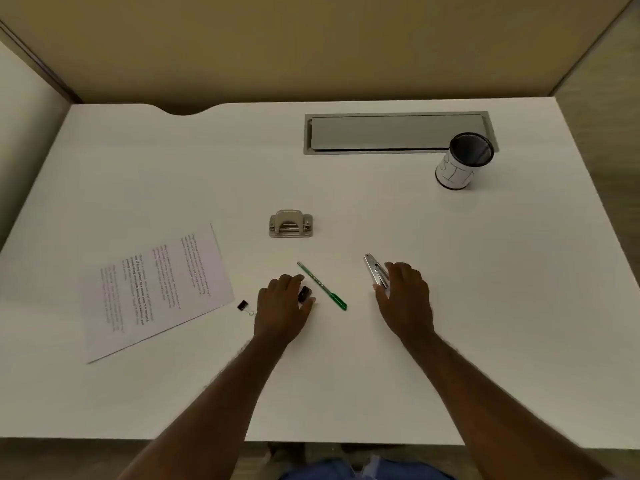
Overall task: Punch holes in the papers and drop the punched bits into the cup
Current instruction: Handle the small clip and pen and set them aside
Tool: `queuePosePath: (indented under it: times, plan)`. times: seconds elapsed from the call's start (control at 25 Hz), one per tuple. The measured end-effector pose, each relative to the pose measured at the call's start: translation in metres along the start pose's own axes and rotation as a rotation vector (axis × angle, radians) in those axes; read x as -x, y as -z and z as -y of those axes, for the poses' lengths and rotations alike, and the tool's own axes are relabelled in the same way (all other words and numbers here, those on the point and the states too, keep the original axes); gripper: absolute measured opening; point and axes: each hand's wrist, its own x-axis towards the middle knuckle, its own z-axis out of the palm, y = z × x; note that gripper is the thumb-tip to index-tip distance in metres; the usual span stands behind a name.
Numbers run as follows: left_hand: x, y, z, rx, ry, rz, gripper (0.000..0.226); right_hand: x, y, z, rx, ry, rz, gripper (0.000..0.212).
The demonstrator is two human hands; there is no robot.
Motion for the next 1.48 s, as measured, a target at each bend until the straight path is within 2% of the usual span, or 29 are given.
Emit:
queuePosePath:
  times: [0.16, 0.32, 0.6, 0.8, 0.92, 1.0, 1.28, 1.4, 1.44, 1.48]
  plan:
    - [-0.008, -0.001, -0.01, -0.042, 0.105, -0.027, 0.041, -0.016, -0.002, -0.003, -0.03, -0.063, 0.094, 0.04]
    - [-0.007, -0.005, -0.015, -0.035, 0.172, -0.052, 0.034, -0.025, -0.007, 0.001, -0.087, -0.069, 0.105, 0.04]
    - [-0.006, -0.008, -0.013, -0.039, 0.199, -0.083, 0.023, -0.033, -0.015, 0.015, -0.054, -0.101, 0.136, 0.018]
    - [-0.002, 0.002, -0.005, 0.006, 0.176, -0.121, 0.021, -0.031, -0.017, 0.065, -0.319, -0.096, 0.145, 0.009]
    - [-0.005, 0.008, 0.001, 0.011, 0.152, -0.114, 0.022, -0.03, -0.028, 0.08, -0.225, 0.046, 0.251, 0.024]
    - [-0.007, 0.011, 0.007, 0.025, 0.132, -0.108, 0.023, -0.027, -0.036, 0.083, -0.164, 0.057, 0.306, 0.022]
    - [-0.009, 0.017, 0.03, 0.059, 0.043, -0.09, 0.022, -0.024, -0.046, 0.111, -0.019, -0.007, 0.285, 0.025]
    - [-0.012, 0.02, 0.038, 0.056, 0.011, -0.086, 0.023, -0.02, -0.037, 0.124, -0.016, -0.125, 0.223, 0.011]
    - [-0.012, 0.021, 0.04, 0.056, 0.002, -0.084, 0.023, -0.018, -0.036, 0.13, 0.018, -0.108, 0.267, 0.002]
    - [-0.013, 0.022, 0.042, 0.059, -0.007, -0.081, 0.023, -0.015, -0.032, 0.135, 0.058, -0.11, 0.352, 0.01]
